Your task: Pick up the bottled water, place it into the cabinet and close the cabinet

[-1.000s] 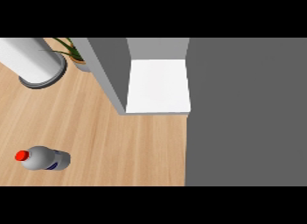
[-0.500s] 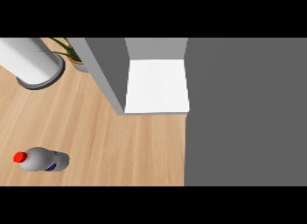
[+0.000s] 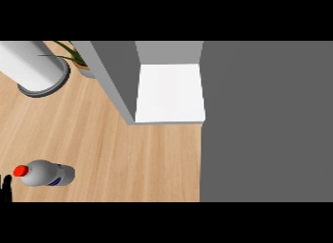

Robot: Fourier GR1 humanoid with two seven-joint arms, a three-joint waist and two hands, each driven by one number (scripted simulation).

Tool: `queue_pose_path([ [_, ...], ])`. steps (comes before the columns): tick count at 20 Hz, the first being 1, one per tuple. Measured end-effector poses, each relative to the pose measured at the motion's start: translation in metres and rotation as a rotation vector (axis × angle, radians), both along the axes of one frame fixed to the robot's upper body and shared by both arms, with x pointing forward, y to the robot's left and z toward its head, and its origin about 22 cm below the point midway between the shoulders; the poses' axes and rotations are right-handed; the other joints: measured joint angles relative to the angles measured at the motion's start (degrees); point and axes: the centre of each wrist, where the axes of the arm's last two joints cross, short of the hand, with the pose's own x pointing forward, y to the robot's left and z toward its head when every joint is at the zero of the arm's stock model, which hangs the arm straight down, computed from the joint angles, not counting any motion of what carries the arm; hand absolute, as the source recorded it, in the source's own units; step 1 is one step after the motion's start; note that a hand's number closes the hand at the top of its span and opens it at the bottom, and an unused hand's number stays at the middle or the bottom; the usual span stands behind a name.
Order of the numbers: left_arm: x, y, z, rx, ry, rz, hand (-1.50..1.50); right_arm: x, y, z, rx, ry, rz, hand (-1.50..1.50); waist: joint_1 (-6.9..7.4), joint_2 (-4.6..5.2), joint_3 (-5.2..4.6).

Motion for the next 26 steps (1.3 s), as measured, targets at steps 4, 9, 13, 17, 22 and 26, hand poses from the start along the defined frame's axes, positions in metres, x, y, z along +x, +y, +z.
queue_pose_path([
  [4,0.011,0.008,-0.024,-0.011,0.008,-0.002,-1.50,-0.006,-0.003,0.000,-0.008,0.006,-0.002,-1.50,0.02,0.04,-0.01],
  [9,0.017,0.018,-0.049,-0.020,0.012,0.012,-1.50,-0.016,-0.006,0.000,-0.008,0.008,-0.010,-1.50,0.03,0.02,0.00],
  [13,0.025,0.023,-0.068,-0.017,0.020,0.020,-1.50,-0.019,-0.009,0.000,-0.019,0.009,-0.014,-1.50,0.15,0.09,-0.01],
  [17,0.029,0.028,-0.084,-0.015,0.021,0.043,-1.50,-0.023,-0.010,0.000,-0.014,0.005,-0.018,-1.50,0.19,0.10,0.00],
  [22,0.033,0.033,-0.100,-0.016,0.025,0.054,-1.50,-0.026,-0.014,0.001,-0.023,0.000,-0.022,-1.50,0.28,0.11,0.01],
  [26,0.042,0.036,-0.110,-0.058,-0.011,0.041,-1.50,-0.027,-0.017,0.002,-0.039,0.005,-0.020,-1.50,0.34,0.15,-0.01],
])
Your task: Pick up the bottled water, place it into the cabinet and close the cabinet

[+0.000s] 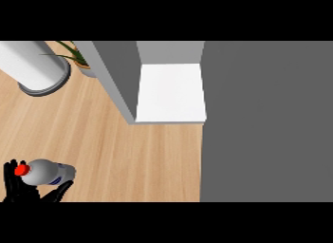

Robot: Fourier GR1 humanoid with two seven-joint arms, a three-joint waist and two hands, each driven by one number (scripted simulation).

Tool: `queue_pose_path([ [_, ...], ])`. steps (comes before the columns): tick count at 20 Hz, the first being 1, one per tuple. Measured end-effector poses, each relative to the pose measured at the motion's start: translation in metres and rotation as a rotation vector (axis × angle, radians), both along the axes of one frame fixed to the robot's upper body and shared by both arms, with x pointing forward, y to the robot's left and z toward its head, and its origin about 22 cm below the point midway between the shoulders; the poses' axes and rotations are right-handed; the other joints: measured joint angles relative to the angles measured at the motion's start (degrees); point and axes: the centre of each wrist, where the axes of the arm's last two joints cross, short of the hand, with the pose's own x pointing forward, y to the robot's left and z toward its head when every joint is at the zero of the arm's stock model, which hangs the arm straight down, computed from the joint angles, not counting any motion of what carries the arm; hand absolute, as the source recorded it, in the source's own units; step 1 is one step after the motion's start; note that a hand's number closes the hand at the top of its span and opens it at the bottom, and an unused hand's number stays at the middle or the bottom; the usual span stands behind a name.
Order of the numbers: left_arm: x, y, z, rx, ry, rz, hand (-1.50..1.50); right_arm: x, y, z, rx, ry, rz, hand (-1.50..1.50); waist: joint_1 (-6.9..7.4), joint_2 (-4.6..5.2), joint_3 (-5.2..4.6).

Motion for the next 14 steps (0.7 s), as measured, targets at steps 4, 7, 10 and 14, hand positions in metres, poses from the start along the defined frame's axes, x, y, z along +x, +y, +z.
queue_pose_path([
  [4,0.008,0.000,-0.005,-0.053,-0.057,-0.026,-1.50,-0.004,-0.002,0.000,0.000,-0.004,-0.002,-1.50,-0.06,-0.03,0.00],
  [7,0.016,-0.003,-0.011,-0.091,-0.097,-0.048,-1.50,-0.004,-0.002,0.000,0.005,-0.011,-0.006,-1.50,-0.07,0.01,-0.01],
  [10,0.020,-0.006,-0.014,-0.112,-0.133,-0.053,1.50,-0.006,-0.004,0.000,-0.002,-0.005,-0.006,-1.50,-0.02,-0.01,0.01],
  [14,0.026,-0.003,-0.014,-0.130,-0.171,-0.060,1.50,-0.007,-0.005,0.001,-0.005,-0.001,-0.012,-1.50,0.07,-0.03,0.03],
])
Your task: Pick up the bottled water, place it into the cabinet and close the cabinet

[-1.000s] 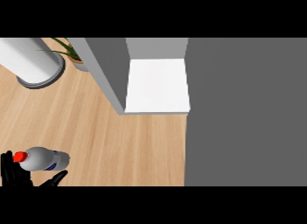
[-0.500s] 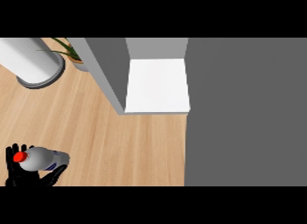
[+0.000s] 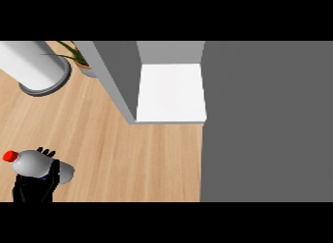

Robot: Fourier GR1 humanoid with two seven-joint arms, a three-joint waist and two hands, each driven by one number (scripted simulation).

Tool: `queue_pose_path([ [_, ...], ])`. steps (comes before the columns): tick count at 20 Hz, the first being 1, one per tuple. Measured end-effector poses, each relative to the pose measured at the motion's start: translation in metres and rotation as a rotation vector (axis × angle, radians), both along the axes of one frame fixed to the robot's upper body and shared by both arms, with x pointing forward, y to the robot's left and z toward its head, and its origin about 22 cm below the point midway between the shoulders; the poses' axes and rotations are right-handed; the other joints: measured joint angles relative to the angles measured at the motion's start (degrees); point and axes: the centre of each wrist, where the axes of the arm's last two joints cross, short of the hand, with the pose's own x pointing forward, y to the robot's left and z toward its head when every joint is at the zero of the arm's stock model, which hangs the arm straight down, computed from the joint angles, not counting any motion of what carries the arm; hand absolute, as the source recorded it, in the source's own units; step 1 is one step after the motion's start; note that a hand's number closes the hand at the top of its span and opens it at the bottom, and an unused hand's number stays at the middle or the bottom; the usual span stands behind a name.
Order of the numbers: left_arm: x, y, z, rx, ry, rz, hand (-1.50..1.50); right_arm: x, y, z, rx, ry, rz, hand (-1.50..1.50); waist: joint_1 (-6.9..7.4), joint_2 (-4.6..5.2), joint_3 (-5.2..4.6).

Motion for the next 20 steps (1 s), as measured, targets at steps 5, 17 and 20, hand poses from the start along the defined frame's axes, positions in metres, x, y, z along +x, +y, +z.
queue_pose_path([
  [5,0.002,-0.001,-0.001,-0.009,-0.026,0.003,1.50,-0.001,-0.002,0.000,-0.007,0.003,-0.002,-1.50,0.03,-0.04,0.03],
  [17,0.063,-0.087,0.012,0.039,-0.102,-0.374,1.50,0.002,-0.003,-0.001,-0.003,-0.007,0.010,-1.50,-0.40,0.02,0.01],
  [20,0.072,-0.095,0.023,0.049,-0.122,-0.419,1.50,0.005,-0.003,-0.001,-0.002,-0.012,0.012,-1.50,0.05,-0.04,0.05],
])
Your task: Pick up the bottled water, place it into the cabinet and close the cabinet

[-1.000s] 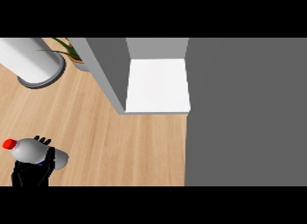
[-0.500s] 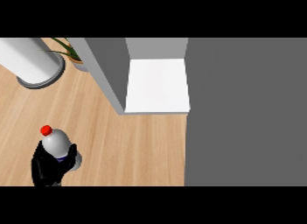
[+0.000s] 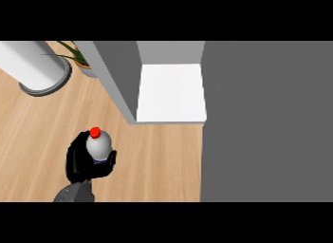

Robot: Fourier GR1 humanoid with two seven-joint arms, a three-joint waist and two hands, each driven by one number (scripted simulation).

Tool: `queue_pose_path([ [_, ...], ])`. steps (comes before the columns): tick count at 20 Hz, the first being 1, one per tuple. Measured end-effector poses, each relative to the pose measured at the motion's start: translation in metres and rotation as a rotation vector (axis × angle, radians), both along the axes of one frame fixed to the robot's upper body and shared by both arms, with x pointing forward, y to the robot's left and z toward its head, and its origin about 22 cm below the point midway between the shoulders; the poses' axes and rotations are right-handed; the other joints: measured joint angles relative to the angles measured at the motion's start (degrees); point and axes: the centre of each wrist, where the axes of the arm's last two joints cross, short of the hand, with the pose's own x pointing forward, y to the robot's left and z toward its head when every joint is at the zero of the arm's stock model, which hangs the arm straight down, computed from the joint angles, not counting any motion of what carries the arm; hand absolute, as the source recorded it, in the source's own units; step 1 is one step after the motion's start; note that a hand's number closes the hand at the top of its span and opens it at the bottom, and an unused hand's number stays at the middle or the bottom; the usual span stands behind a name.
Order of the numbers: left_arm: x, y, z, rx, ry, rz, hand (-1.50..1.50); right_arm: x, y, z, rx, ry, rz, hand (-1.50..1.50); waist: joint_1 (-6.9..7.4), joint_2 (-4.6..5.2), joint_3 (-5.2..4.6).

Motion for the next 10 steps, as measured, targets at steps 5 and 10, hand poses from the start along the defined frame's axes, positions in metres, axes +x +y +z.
queue_pose_path([
  [5,0.009,-0.015,0.022,0.031,-0.049,-0.063,1.50,0.003,-0.003,0.001,-0.012,-0.019,-0.005,-1.50,0.41,-0.11,0.03],
  [10,0.018,-0.044,0.061,0.050,-0.080,-0.139,1.50,0.005,-0.002,-0.001,-0.004,-0.027,-0.002,-1.50,0.48,-0.24,0.06],
])
